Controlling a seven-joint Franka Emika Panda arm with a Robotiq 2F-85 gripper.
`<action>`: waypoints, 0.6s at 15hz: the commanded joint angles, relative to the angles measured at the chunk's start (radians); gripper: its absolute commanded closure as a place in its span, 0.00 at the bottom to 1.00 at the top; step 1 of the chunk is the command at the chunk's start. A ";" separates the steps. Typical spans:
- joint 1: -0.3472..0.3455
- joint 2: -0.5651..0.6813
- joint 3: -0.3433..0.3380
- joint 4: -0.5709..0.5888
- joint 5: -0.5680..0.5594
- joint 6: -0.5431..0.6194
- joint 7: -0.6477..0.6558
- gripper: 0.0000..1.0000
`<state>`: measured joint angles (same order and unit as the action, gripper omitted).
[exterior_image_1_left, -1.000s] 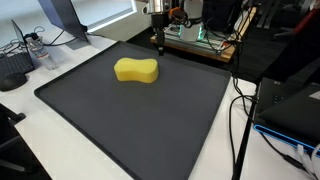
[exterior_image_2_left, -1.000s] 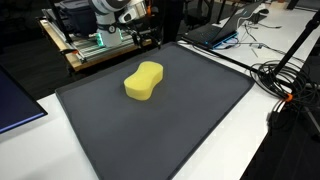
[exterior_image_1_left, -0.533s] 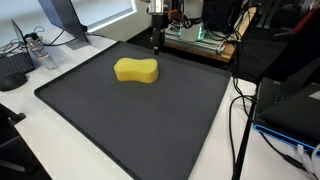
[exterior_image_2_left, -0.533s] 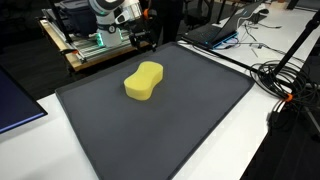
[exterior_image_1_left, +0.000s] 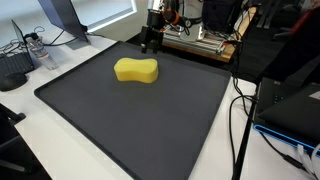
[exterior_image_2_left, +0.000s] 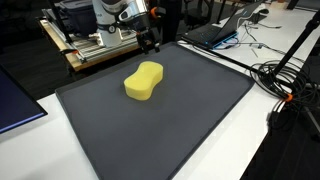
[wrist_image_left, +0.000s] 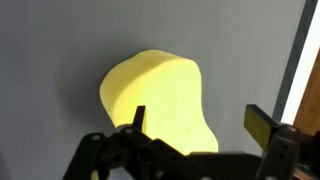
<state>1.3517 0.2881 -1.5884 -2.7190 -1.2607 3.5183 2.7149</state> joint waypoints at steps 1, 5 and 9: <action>0.162 -0.186 -0.106 0.037 0.137 -0.248 0.015 0.00; 0.292 -0.313 -0.181 0.126 0.231 -0.427 0.010 0.00; 0.087 -0.354 0.076 0.188 0.451 -0.402 -0.234 0.00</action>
<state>1.6054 0.0072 -1.7097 -2.5718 -0.9591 3.1175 2.6693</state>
